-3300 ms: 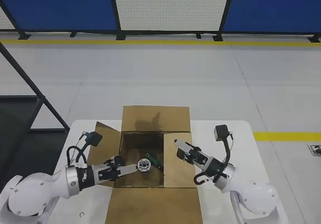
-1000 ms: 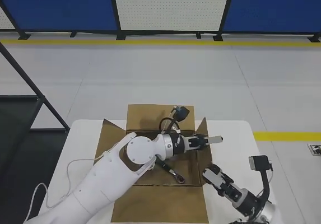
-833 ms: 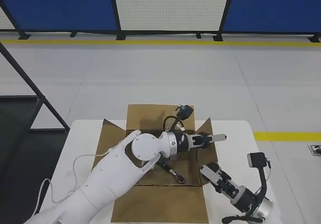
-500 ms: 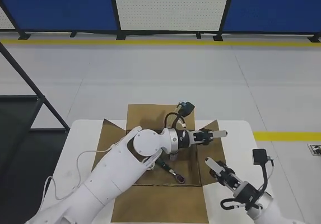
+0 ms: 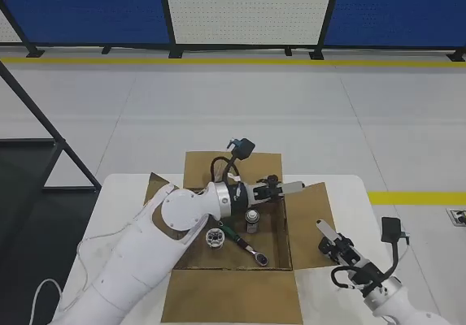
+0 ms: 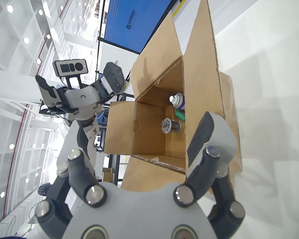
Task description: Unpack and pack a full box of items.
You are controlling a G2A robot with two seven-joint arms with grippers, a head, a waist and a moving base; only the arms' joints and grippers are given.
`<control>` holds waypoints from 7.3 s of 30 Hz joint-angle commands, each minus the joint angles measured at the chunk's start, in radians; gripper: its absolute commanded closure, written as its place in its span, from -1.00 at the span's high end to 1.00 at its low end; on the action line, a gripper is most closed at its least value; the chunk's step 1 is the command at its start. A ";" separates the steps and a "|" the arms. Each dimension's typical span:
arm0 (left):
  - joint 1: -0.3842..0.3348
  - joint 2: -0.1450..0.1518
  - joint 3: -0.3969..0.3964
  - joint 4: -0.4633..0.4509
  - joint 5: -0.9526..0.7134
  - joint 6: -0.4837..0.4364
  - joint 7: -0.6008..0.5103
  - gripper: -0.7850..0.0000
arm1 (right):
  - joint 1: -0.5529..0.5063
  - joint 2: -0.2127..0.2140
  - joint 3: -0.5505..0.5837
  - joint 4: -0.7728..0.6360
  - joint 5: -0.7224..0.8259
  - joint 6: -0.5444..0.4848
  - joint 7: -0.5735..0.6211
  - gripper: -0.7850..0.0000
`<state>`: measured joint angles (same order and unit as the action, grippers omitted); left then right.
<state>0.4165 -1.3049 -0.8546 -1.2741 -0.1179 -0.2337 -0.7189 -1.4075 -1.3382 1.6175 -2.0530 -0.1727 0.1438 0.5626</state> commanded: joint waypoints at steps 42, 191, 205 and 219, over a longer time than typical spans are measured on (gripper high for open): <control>0.773 0.120 -0.660 -0.790 0.256 0.198 0.441 1.00 | 0.075 0.010 -0.075 0.200 0.060 0.025 -0.104 1.00; 1.015 0.105 -0.989 -0.731 -0.129 0.229 0.468 1.00 | 0.012 -0.083 -0.081 -0.149 -1.085 0.631 0.098 -1.00; 1.016 0.106 -0.993 -0.709 -0.144 0.208 0.448 1.00 | 0.017 -0.080 -0.114 -0.055 -1.227 0.585 0.095 -1.00; 0.980 0.114 -1.019 -0.640 -0.175 0.212 0.402 1.00 | 0.112 -0.079 -0.090 0.163 -1.356 0.512 0.217 -1.00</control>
<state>1.3974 -1.1914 -1.8747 -1.9145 -0.2925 -0.0226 -0.3167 -1.3073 -1.4161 1.5292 -1.9105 -1.5369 0.6552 0.7755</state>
